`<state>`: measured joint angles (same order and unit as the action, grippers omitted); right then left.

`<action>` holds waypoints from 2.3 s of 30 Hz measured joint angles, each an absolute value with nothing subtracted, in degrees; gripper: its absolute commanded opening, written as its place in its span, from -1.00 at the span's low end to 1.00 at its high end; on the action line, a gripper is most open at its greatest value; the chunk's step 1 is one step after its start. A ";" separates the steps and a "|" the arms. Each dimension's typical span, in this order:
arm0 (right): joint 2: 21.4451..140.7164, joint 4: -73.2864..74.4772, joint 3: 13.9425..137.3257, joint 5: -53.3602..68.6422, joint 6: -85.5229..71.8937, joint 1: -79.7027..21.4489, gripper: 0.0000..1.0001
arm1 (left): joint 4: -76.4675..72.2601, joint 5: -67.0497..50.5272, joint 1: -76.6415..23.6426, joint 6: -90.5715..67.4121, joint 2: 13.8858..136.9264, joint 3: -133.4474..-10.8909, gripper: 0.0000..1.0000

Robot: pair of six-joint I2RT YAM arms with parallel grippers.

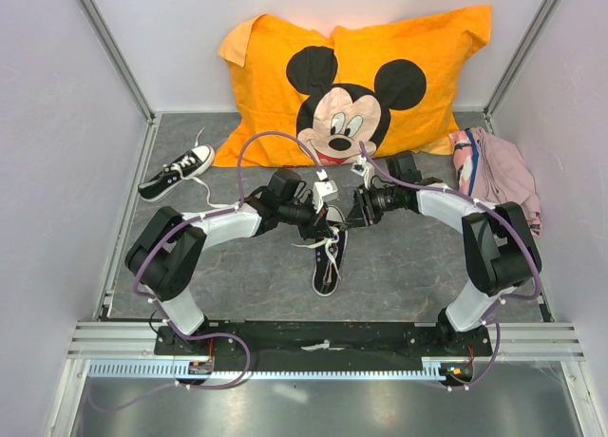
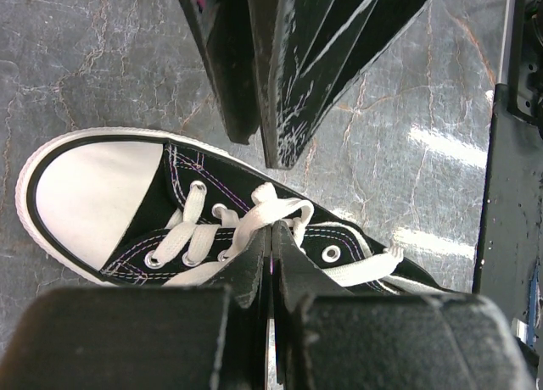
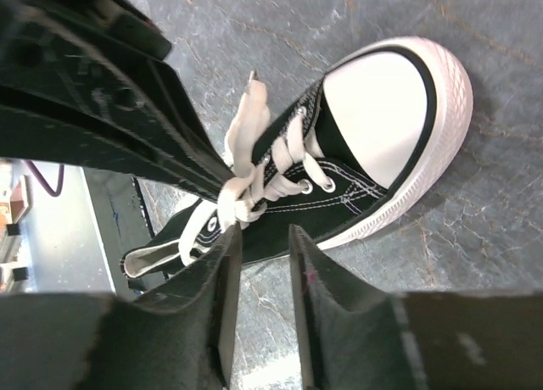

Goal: Tie the shoes

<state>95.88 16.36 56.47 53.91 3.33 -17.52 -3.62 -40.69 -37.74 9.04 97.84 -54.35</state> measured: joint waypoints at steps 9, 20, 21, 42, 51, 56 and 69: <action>97.60 15.42 56.47 54.26 0.56 -17.72 -0.24 | -3.70 -40.84 -37.74 9.06 97.84 -54.35 -0.97; 98.98 10.28 56.47 55.66 -4.32 -18.94 -0.30 | -4.54 -41.06 -37.76 9.06 97.84 -54.35 -0.97; 99.02 9.98 56.47 55.70 -4.56 -19.07 -0.33 | -4.56 -41.06 -37.74 9.08 97.84 -54.35 -0.97; 97.67 9.89 55.29 55.55 -4.54 -19.66 -1.00 | 0.93 -41.30 -36.45 14.57 90.52 -50.92 -0.04; 97.21 9.93 55.24 54.98 -4.54 -19.66 -1.00 | 7.35 -42.50 -33.10 34.57 83.81 -49.74 0.31; 96.73 10.07 55.24 54.33 -4.51 -19.66 -1.00 | 7.66 -42.48 -33.12 47.70 85.25 -49.74 0.35; 96.25 10.44 55.24 53.95 -4.47 -19.66 -1.00 | 7.73 -42.52 -35.27 63.22 93.19 -54.33 0.31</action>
